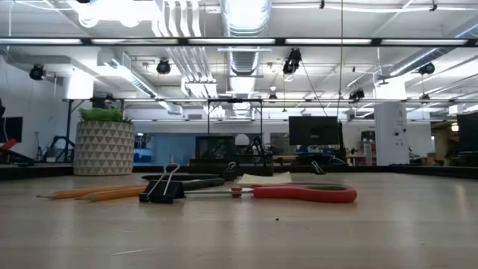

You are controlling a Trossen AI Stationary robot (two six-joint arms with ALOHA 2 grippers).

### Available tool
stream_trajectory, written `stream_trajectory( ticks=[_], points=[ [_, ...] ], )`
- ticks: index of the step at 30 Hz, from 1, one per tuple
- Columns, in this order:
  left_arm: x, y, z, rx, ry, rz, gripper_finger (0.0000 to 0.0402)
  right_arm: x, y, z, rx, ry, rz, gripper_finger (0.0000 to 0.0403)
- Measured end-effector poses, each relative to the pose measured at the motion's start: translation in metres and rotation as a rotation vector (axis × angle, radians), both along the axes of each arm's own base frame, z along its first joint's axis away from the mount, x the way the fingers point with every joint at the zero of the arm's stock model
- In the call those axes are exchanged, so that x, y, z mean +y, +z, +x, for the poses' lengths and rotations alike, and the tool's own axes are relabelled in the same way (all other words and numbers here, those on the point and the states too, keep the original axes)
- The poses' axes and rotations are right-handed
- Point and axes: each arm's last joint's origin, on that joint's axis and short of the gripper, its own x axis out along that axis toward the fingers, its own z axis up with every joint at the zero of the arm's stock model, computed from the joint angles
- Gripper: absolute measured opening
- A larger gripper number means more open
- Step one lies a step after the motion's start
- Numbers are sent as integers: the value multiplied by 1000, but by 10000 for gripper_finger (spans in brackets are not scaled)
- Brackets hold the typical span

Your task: Pick and place office supplies into organizer

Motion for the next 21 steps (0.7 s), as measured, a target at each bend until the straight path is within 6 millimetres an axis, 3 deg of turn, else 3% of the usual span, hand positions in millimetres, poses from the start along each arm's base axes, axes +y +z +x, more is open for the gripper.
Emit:
stream_trajectory(
  ticks=[13, 21],
  points=[
    [0, 0, 0, 0, 0, 0, 0, 0, 0, 0, -4, 0, 0, 18],
    [0, 0, 0, 0, 1, 4, 0, -4, 25, 16, -260, -119, 24, 18]
  ],
)
